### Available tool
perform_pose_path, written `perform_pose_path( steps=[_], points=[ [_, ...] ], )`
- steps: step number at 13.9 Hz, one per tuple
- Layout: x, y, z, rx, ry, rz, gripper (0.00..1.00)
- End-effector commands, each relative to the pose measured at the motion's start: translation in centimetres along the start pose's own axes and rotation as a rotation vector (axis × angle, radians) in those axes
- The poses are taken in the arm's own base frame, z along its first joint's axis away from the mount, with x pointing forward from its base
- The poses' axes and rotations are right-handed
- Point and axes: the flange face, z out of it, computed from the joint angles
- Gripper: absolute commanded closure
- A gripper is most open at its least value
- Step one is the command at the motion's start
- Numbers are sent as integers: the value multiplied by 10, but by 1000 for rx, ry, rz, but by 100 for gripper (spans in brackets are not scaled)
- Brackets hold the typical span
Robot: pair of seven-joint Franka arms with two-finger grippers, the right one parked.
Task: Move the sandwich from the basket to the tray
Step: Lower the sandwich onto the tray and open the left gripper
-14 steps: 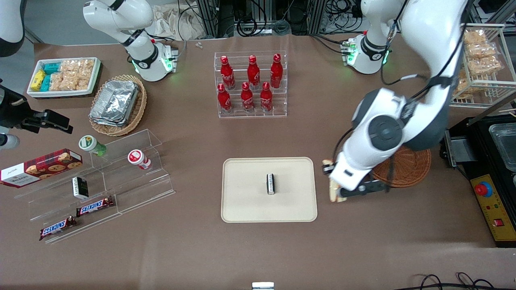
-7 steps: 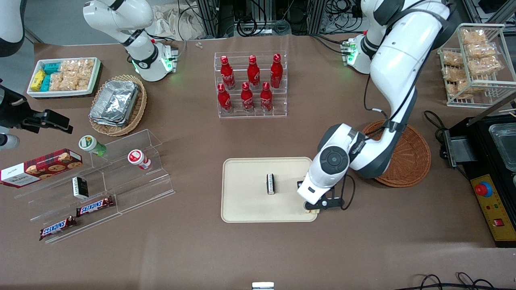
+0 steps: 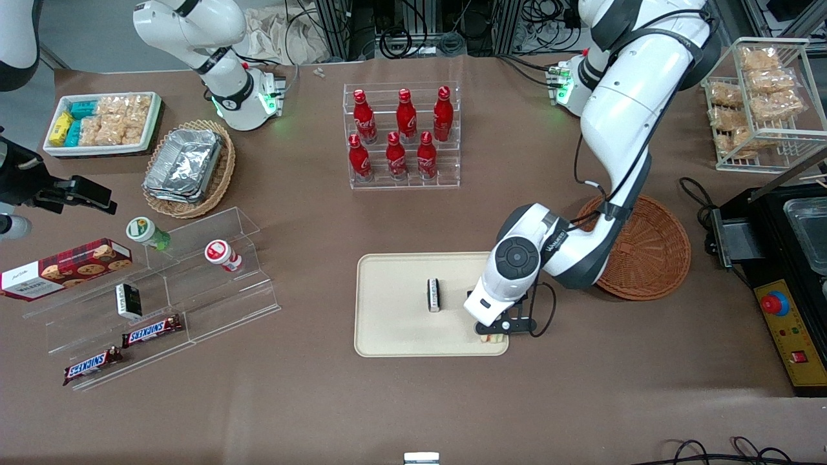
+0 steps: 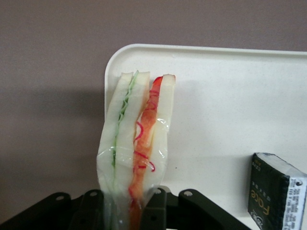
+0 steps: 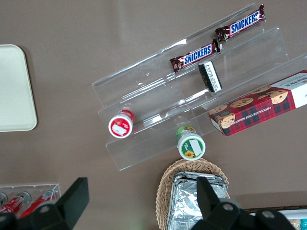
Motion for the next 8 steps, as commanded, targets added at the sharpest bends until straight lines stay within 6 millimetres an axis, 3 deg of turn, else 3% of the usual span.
perform_pose_path(
  steps=[1, 6, 7, 8],
  points=[
    [2, 7, 2, 15, 18, -4, 46],
    [1, 7, 7, 14, 11, -7, 7],
    [1, 7, 7, 15, 10, -9, 1],
    [1, 7, 5, 14, 13, -9, 1]
  ],
)
